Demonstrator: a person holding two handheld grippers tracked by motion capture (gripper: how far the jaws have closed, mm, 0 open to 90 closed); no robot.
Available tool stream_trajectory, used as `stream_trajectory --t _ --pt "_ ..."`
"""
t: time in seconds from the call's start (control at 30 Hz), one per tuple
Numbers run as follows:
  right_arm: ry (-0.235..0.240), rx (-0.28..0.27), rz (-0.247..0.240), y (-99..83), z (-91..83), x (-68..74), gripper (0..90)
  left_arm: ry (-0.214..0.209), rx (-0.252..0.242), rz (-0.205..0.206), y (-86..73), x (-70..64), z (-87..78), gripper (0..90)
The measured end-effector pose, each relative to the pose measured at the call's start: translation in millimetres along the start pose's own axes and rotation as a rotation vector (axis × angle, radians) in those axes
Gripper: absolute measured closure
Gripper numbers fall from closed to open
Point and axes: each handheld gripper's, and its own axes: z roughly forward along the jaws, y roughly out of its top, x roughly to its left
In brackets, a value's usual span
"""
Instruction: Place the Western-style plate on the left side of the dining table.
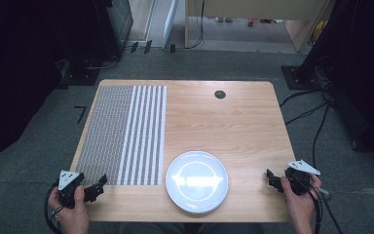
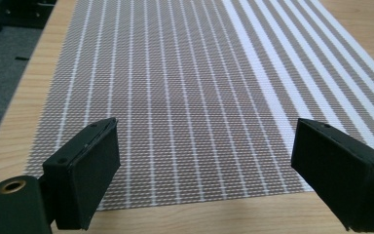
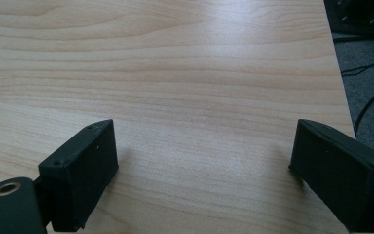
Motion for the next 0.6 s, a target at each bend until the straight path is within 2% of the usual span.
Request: stream_trajectory --t 0.13,0.6 --pt "0.004 -0.010 0.000 0.4 -1.2 1.3 9.4 0.004 0.004 0.013 0.4 -6.0 1.2 10.7" --pt "0.056 -0.027 -0.006 2.8 -4.0 19.8 9.4 -0.050 0.008 0.048 0.3 -26.9 5.7 10.7"
